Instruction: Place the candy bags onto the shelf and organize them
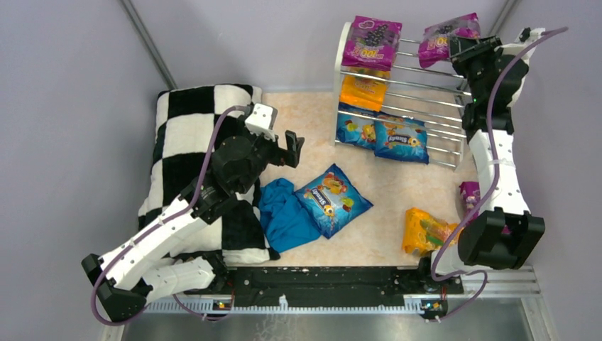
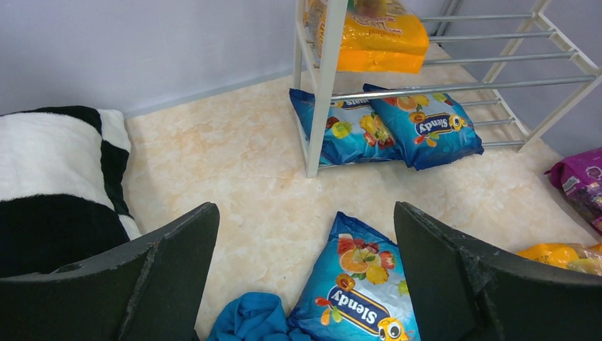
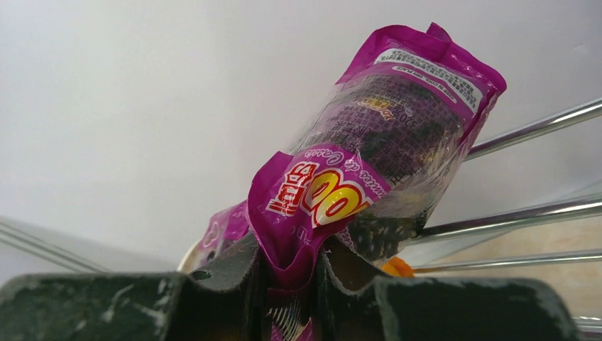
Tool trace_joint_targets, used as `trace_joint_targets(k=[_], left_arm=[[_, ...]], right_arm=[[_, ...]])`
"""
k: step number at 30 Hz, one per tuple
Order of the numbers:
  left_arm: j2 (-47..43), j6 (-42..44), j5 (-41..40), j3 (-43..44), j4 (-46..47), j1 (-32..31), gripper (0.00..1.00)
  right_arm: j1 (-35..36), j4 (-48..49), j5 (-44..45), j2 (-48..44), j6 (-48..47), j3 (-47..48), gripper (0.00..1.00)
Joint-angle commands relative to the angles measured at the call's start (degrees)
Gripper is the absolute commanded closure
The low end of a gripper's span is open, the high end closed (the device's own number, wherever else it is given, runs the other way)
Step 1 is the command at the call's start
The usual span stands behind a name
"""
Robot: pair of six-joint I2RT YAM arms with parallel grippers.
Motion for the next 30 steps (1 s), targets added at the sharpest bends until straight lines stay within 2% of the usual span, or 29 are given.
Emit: trace_joint_targets(k=[1,6,15,22,27,30], left_arm=[[0.24,0.68,0.72,-0.49,2.50,0.37,0.01],[0.55,-0.01,1.65,-0.53,2.44,0.84,0.01],[0.59,-1.34,3.77,-0.82,2.62,2.18,0.01],[0.28,-0.72,2.40,-1.01,2.67,2.80,0.01],[0.99,-1.54,4.51,-0.80,2.64,3.64,0.01],[0.98,-1.90,4.91,-0.84,2.61,4.04,0.01]], right_arm=[[0.25,23.46,-1.61,-5.26,8.67,-6.40,1.00],[0.60,35.34,-1.51,-5.91,13.16,-13.96,1.00],[6.50,44.10,3.53,-5.26,11.96,-20.35,1.00],[8.10,36.24,10.60,-8.51,13.99,-23.74,1.00],[8.10,26.81,11.23,-8.46,15.97,-23.56,1.00],[8.10,24.79,9.82,-8.35,17.42,-24.41,1.00]])
